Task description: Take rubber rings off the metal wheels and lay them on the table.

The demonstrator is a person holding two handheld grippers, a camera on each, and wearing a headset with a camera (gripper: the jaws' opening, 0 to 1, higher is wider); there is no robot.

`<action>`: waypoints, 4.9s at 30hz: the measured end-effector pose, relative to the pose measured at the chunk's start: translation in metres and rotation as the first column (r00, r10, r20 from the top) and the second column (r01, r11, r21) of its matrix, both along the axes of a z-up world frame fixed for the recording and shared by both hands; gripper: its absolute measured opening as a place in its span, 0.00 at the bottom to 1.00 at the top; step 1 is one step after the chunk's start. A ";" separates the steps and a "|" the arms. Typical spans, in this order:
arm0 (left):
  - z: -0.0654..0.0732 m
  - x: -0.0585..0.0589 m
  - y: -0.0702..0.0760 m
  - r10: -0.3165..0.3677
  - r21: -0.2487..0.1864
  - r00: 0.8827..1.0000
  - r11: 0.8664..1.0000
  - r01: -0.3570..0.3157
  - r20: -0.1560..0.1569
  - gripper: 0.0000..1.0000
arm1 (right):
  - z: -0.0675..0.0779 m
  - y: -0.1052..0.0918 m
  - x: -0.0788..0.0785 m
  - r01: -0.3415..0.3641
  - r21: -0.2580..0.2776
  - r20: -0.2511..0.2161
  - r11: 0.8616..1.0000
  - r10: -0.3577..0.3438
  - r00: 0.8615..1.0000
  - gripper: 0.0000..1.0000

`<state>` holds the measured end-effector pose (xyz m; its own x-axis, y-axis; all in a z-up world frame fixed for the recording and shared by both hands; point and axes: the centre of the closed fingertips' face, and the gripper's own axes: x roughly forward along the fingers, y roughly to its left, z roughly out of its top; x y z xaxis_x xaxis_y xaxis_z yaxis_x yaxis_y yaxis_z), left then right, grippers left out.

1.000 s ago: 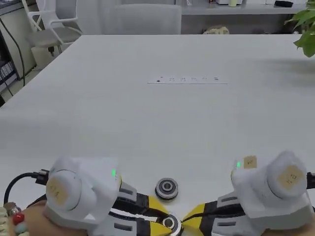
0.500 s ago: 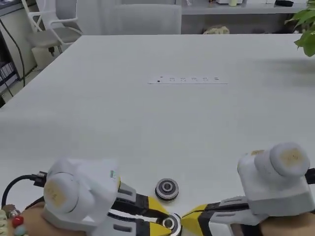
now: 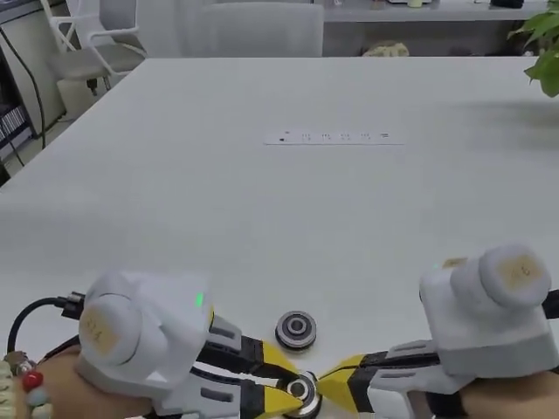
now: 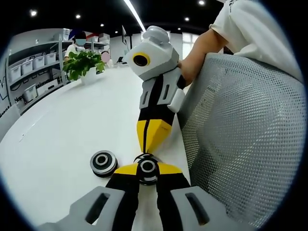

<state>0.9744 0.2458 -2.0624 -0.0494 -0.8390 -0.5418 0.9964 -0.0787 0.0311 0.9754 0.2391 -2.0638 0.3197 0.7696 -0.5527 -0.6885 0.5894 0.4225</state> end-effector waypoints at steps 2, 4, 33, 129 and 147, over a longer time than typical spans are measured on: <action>0.000 0.000 0.000 0.001 0.002 1.000 1.000 -0.001 0.001 0.08 | 0.000 0.000 0.000 0.001 0.001 0.001 1.000 -0.001 1.000 0.00; 0.000 0.000 0.000 0.000 0.004 1.000 1.000 0.000 0.001 0.08 | 0.001 0.002 0.000 0.004 0.015 -0.018 1.000 -0.004 1.000 0.00; 0.000 0.003 -0.001 0.056 0.006 0.998 0.998 -0.056 -0.006 0.08 | 0.011 0.006 0.001 -0.035 -0.034 0.019 0.999 0.036 0.999 0.00; 0.069 -0.004 0.102 0.312 -0.161 0.942 0.930 -0.330 -0.126 0.90 | 0.051 0.035 0.037 0.177 0.037 0.096 0.984 -0.180 0.979 0.00; 0.066 -0.008 0.097 0.303 -0.148 0.943 0.935 -0.322 -0.136 0.84 | 0.017 0.041 0.021 0.052 -0.085 0.084 0.995 -0.045 0.995 0.00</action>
<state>0.9660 0.3430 -1.9963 0.1790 -0.8989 -0.3998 0.9677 0.2341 -0.0931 0.9963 0.2803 -2.0469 0.4021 0.7026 -0.5871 -0.6887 0.6546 0.3117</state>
